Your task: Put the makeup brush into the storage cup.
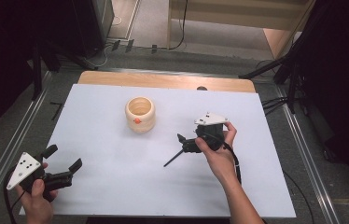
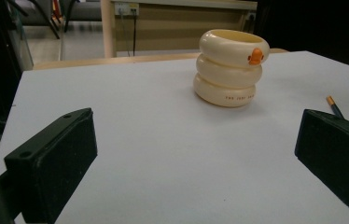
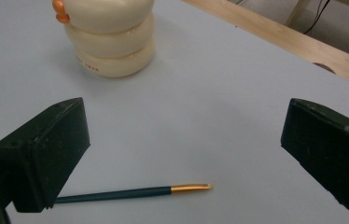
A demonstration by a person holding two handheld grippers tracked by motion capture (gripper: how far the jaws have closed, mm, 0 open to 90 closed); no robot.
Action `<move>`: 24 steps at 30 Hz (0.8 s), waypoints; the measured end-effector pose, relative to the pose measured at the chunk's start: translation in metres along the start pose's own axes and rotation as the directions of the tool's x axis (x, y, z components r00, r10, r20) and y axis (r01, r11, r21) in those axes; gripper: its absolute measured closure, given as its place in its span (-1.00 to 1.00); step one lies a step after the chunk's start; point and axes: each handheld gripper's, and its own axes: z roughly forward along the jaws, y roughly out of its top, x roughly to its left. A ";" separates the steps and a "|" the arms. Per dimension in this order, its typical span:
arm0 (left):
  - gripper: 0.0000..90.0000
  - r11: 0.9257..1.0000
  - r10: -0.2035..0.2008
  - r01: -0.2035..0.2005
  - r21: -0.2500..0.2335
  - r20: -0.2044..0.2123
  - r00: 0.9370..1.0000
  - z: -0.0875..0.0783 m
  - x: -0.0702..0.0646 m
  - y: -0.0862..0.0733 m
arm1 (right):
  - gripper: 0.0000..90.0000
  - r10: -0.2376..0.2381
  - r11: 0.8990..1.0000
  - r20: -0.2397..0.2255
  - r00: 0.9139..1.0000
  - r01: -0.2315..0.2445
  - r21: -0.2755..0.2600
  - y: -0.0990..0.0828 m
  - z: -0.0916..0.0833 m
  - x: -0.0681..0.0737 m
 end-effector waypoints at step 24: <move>-1.00 1.000 -0.002 0.002 -0.003 0.001 1.000 0.000 0.000 0.000 | -0.88 0.010 0.965 -0.001 1.000 -0.010 0.263 0.004 0.023 0.003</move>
